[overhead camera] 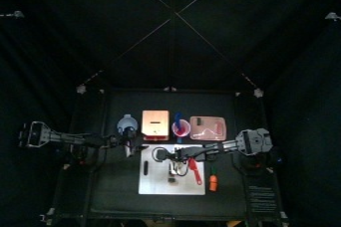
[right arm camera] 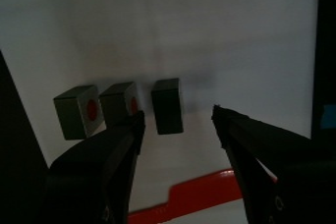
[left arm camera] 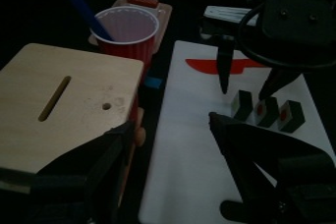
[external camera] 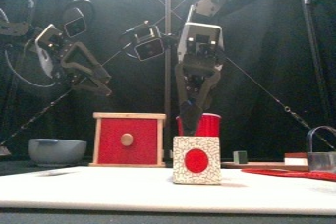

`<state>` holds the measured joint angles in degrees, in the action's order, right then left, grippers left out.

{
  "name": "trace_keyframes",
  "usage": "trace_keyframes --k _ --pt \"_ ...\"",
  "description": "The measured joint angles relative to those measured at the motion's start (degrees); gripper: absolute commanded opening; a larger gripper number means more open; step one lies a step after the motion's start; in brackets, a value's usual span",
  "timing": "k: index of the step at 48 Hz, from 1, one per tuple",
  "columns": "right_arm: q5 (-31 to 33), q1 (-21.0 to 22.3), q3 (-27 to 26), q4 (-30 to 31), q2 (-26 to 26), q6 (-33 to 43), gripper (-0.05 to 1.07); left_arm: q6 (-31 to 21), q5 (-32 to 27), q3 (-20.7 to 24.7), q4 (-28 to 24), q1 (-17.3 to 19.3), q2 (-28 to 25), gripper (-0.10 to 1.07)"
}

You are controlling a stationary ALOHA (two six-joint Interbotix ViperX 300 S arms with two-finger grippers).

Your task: Move cut sushi onto plate

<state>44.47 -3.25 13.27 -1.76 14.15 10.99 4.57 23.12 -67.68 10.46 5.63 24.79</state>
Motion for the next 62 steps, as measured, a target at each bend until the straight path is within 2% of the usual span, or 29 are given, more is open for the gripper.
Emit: trace_keyframes --k 15,26,30,41,47,54,62 --pt "-0.26 0.00 -0.09 0.00 0.62 0.00 0.90 0.00 -0.09 -0.09 0.26 0.00 0.00 0.95" --pt "-0.62 0.00 -0.18 0.35 3.16 -0.18 0.88 0.00 -0.26 -0.09 0.35 0.09 0.00 0.95" --pt "-0.70 0.00 -0.18 0.70 3.87 -0.18 0.83 0.00 -0.79 -0.09 0.62 0.09 0.00 0.95" --pt "-0.79 0.09 -0.18 0.70 4.04 -0.09 0.59 0.00 -1.58 -0.09 0.88 0.09 0.00 0.95" --pt "-0.62 0.18 -0.09 0.79 3.96 0.62 0.59 0.00 -1.58 -0.18 0.88 0.18 0.00 0.95" --pt "0.44 1.14 2.72 0.70 0.44 1.67 0.59 0.00 -1.67 -0.18 0.88 0.18 0.00 0.95" --pt "0.62 4.48 9.76 0.18 -7.91 5.10 0.59 0.00 -1.67 -0.18 0.88 0.18 0.00 0.95"
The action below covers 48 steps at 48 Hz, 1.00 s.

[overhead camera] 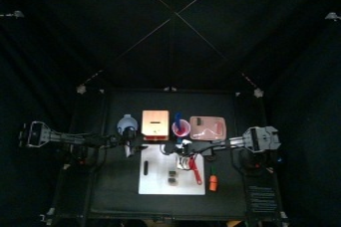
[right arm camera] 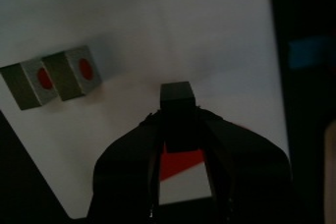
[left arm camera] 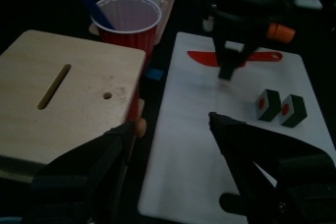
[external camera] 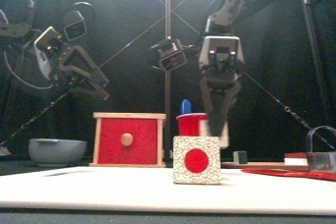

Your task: Move cut sushi onto plate

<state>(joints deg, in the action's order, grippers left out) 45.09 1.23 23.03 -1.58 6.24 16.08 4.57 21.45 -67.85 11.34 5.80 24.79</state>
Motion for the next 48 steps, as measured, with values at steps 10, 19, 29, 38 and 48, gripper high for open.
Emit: trace_keyframes --k 10,19,29,38,48 --pt "-0.09 7.21 11.95 2.90 -10.11 10.11 0.59 0.09 0.00 0.00 0.00 0.00 0.00 0.95" --pt "-1.58 15.38 18.72 6.33 -14.24 19.16 0.59 0.09 0.00 0.00 0.00 0.00 0.00 0.95" --pt "-6.15 23.55 19.34 8.26 -13.36 27.33 0.59 0.35 0.00 0.00 0.00 0.09 0.00 0.95" --pt "-8.44 25.58 17.93 8.44 -8.88 34.37 0.60 0.26 0.00 0.00 0.00 0.09 -0.09 0.95" --pt "-11.43 25.40 17.58 6.86 -6.24 37.53 0.68 0.44 0.00 0.00 0.00 0.09 0.00 0.95"
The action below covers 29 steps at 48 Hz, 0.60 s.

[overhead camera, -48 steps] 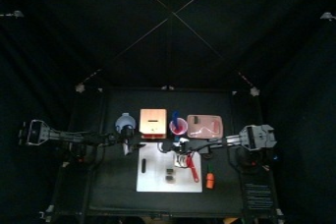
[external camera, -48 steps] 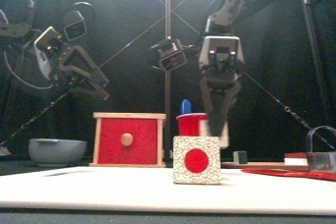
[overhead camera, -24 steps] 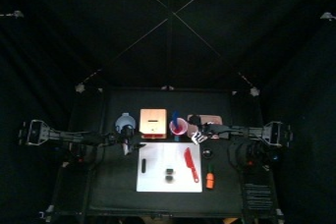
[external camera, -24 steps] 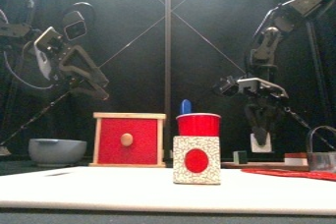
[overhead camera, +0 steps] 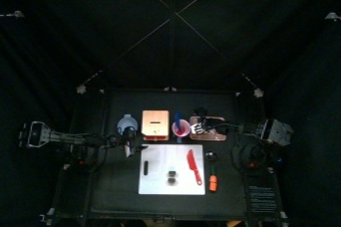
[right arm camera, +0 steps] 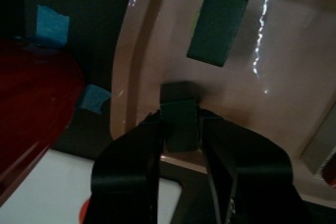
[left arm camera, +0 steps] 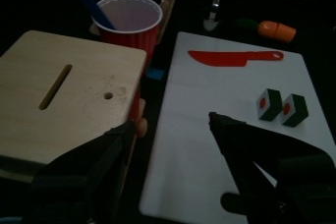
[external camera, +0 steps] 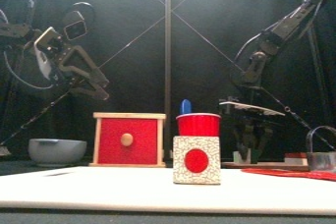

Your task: Move cut sushi onto plate

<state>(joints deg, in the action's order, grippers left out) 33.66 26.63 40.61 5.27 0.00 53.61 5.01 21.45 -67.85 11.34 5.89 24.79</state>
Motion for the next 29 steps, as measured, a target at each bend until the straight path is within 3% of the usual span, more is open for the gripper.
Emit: trace_keyframes --k 8,21,29 --pt "-0.26 0.00 0.00 -0.44 0.35 2.46 0.79 0.00 0.00 0.09 -1.41 0.00 0.00 0.95" --pt "0.00 0.00 0.00 -0.62 0.18 2.90 0.80 -0.09 0.00 0.00 -2.20 0.09 0.00 0.95" --pt "1.58 -1.05 0.00 -0.35 -3.08 2.46 0.80 -0.09 -0.09 0.00 -2.20 0.00 0.00 0.95"
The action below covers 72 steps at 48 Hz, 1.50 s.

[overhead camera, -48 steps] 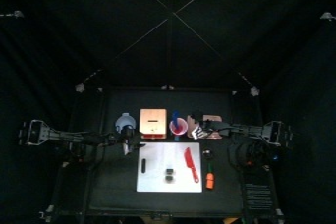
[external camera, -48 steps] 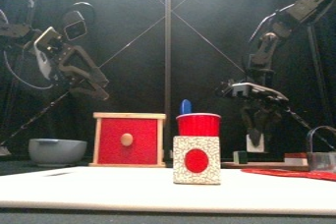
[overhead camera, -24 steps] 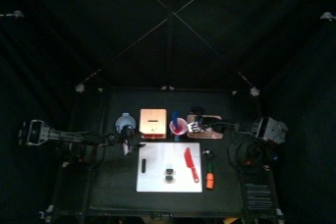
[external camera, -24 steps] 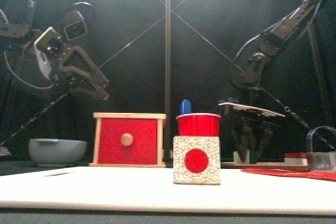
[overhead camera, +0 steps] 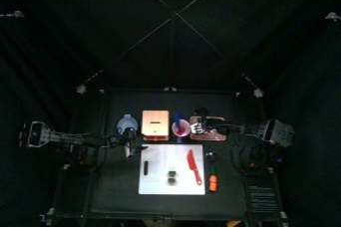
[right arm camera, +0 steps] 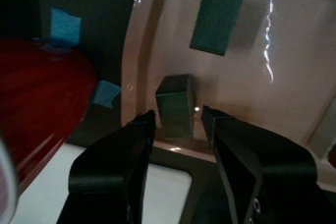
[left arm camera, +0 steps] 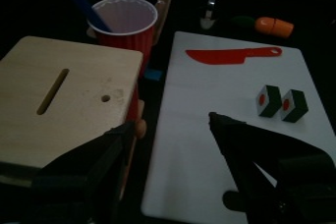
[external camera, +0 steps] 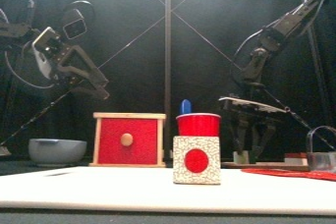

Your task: Move cut sushi onto plate

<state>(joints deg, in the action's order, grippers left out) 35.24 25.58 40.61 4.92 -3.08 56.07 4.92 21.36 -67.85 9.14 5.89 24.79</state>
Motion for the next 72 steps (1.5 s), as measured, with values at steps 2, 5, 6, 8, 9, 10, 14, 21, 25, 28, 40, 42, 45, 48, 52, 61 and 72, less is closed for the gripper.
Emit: trace_keyframes --k 2,5,6,8,9,10,14,21,25,28,40,42,45,48,52,61,72 --pt "0.79 -0.62 0.00 0.26 -1.14 0.00 0.80 0.00 0.00 0.00 0.00 0.09 0.00 0.95" --pt "2.20 -2.20 0.18 1.14 -3.16 0.00 0.80 0.00 0.09 0.00 0.00 0.00 0.00 0.95" --pt "2.81 -3.08 0.26 1.58 -3.96 -0.09 0.80 -0.09 0.09 0.09 0.00 0.00 0.00 0.95" --pt "3.87 -5.27 0.53 2.55 -5.36 -0.53 0.80 -0.26 0.09 0.00 0.00 0.09 0.00 0.95" --pt "4.48 -6.68 0.62 2.90 -6.06 -0.79 0.80 -0.26 0.00 0.00 0.00 0.00 0.00 0.95" --pt "5.10 -8.17 0.70 3.25 -6.77 -1.32 0.80 -0.26 0.09 0.00 0.00 0.00 0.00 0.95" --pt "7.82 -15.03 0.62 3.16 -8.53 -4.75 0.80 -0.35 0.09 0.00 0.18 0.00 0.00 0.95" --pt "10.46 -24.43 -1.93 -2.20 -8.26 -11.87 0.80 -0.35 0.00 0.00 1.14 0.09 0.00 0.95" --pt "10.28 -27.77 -5.01 -5.10 -5.71 -16.35 0.80 -0.26 0.09 0.09 1.41 0.26 0.00 0.95" --pt "10.11 -29.09 -7.47 -5.80 -3.34 -19.07 0.80 -0.26 0.00 0.09 1.49 0.44 0.00 0.95" --pt "9.84 -31.29 -19.34 -5.45 7.73 -29.88 0.80 -0.26 0.09 0.09 1.76 0.79 -0.09 0.95" --pt "9.93 -31.38 -21.18 -5.63 9.32 -31.64 0.80 -0.26 0.00 0.09 1.85 0.79 -0.09 0.95" --pt "9.93 -31.55 -23.47 -5.98 11.51 -33.49 0.80 -0.26 0.00 0.09 2.11 0.79 0.00 0.95" --pt "10.11 -31.82 -25.58 -6.59 13.45 -35.42 0.80 -0.26 -0.18 0.00 2.20 0.79 -0.09 0.95" --pt "10.99 -32.08 -27.60 -7.56 15.56 -37.71 0.80 -0.26 -0.62 0.09 2.29 0.79 0.00 0.95" --pt "11.69 -33.31 -30.06 -10.11 17.49 -41.40 0.80 -0.35 -1.14 0.09 2.37 0.79 0.00 0.95" --pt "11.69 -34.19 -30.50 -10.99 19.51 -44.21 0.80 -0.35 -1.14 0.09 2.90 0.70 0.00 0.95"
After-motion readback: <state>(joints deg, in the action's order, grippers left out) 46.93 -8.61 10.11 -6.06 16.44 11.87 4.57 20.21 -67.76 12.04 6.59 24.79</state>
